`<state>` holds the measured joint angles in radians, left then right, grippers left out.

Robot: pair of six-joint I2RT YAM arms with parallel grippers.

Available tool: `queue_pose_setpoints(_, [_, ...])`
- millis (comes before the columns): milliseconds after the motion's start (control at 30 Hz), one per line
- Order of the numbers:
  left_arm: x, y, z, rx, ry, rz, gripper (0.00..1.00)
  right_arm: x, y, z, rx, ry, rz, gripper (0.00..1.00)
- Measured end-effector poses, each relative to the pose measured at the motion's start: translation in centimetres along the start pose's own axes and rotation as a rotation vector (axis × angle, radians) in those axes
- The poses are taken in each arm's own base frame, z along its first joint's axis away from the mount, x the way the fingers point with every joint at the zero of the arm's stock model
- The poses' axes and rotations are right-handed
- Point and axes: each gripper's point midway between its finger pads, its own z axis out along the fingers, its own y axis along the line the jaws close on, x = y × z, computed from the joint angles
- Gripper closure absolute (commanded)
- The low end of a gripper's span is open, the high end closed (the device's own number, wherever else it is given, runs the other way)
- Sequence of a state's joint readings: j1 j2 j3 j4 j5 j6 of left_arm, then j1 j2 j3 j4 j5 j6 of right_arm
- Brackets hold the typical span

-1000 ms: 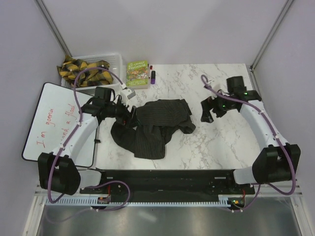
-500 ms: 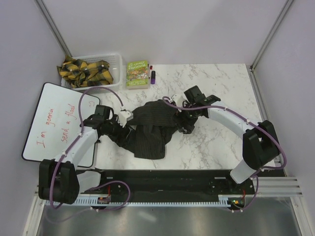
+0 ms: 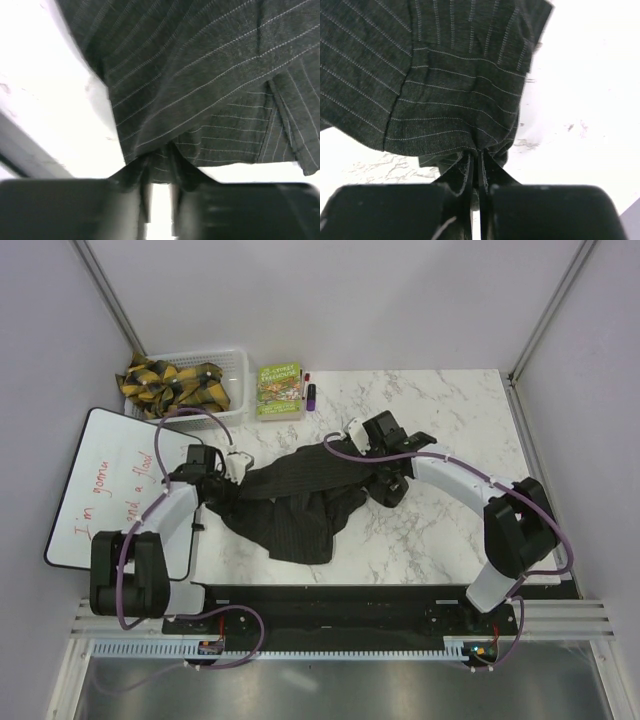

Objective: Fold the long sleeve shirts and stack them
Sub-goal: Move the shirt to the center of the board, then flatten the shirt out

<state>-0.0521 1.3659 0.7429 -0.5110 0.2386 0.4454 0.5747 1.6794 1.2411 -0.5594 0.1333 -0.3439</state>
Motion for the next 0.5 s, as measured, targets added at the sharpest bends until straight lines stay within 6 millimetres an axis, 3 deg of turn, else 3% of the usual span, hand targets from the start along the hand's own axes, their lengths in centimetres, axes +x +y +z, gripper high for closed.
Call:
queue_pose_setpoints(33, [-0.3,0.1,-0.2,-0.001,-0.005,-0.007,0.95,-0.1,-0.5,-0.1,0.013,-0.002,0.000,1.00])
queue_pose_setpoints(133, [-3.1,0.1,-2.7,0.001,-0.103,0.014,0.98,-0.4,-2.3,-0.7,0.049,-0.016,0.015,1.00])
queue_pose_setpoints(333, [-12.9,-1.8,-14.4,-0.043,-0.496,0.213,0.97,-1.1,-8.1,-3.1,0.109,-0.079,0.073,1.00])
queue_pose_setpoints(400, [-14.5,-2.5,-16.7,-0.046,-0.564,0.258,0.83,-1.3,-9.4,-4.0,0.121,-0.098,0.074,1.00])
queue_pose_setpoints(433, [-14.8,-2.7,-17.2,-0.042,-0.574,0.271,0.60,-1.3,-9.7,-4.4,0.121,-0.102,0.069,1.00])
queue_pose_setpoints(500, [-14.7,-3.0,-17.0,-0.029,-0.563,0.289,0.39,-1.8,-9.6,-5.0,0.110,-0.111,0.051,1.00])
